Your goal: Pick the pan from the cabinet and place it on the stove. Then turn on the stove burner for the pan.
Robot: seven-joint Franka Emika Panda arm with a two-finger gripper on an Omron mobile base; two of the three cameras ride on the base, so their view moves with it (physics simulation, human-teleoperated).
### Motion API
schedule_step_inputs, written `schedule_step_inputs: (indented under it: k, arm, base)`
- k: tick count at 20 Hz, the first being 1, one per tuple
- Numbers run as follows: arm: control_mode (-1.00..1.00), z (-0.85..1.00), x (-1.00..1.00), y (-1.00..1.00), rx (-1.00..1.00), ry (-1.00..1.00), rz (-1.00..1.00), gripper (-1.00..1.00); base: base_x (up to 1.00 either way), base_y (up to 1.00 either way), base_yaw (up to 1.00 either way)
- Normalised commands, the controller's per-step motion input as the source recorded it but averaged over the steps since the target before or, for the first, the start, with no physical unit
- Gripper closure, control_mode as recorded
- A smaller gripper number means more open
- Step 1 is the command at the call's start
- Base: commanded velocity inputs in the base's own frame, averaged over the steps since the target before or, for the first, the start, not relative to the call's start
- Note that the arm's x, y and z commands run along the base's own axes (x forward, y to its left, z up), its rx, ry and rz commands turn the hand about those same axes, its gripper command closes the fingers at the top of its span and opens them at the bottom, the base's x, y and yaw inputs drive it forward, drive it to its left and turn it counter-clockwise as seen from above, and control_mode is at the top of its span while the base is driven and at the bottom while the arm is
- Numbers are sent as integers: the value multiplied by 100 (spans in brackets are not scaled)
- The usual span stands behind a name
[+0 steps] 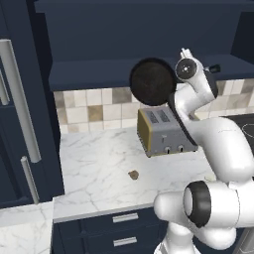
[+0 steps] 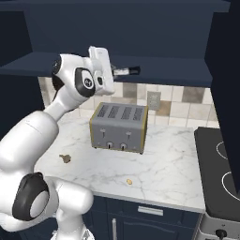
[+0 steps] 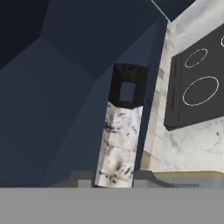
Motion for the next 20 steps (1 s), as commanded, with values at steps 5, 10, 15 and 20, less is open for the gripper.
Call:
schedule_step_inputs:
  k: [5,10,15,20]
  arm:
    - [-100,-13,-85,-11,2,-2,-6,100]
    - [-100,-21,-62,-14,3,0,-6,100]
    - [-100,-34,-51,-17,4,2,-7,100]
    - [-100,-40,-42,-25,5,4,-12,100]
  base:
    - [0,0,0]
    - [0,0,0]
    - [0,0,0]
    - [0,0,0]
